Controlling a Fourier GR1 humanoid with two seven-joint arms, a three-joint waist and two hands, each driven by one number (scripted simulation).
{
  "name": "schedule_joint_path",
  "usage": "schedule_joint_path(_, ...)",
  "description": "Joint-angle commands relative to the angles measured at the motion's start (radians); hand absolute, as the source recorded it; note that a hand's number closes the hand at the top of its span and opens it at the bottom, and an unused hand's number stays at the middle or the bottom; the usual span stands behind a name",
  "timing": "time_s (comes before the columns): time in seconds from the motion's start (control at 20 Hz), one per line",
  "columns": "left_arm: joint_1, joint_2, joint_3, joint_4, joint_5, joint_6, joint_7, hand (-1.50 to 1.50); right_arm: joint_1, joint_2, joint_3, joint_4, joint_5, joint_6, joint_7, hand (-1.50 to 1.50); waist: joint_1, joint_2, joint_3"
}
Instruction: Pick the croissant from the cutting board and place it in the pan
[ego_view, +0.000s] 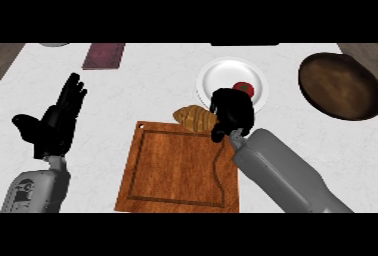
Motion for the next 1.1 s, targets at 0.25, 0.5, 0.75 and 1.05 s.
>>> schedule_joint_path(0.25,0.019,0.02,0.013,-0.033,0.021,-0.028,0.015,0.0,0.025,-0.142,-0.123,-0.269,0.167,-0.11,0.118,1.5,0.006,0.0,0.0)
schedule_joint_path(0.5,-0.024,0.011,0.01,-0.002,0.016,-0.02,0.022,0.0,0.041,-0.198,-0.301,-0.292,0.094,-0.179,0.017,1.5,0.008,0.005,0.001)
schedule_joint_path(0.75,0.013,0.007,0.001,-0.03,0.003,-0.015,0.008,0.0,0.076,-0.256,-0.501,-0.206,-0.047,-0.295,-0.164,1.5,0.018,0.008,0.002)
schedule_joint_path(1.05,-0.032,0.028,0.02,-0.017,0.021,-0.034,0.03,0.0,0.067,-0.362,-0.636,0.085,-0.113,-0.279,-0.429,1.5,0.029,0.013,0.001)
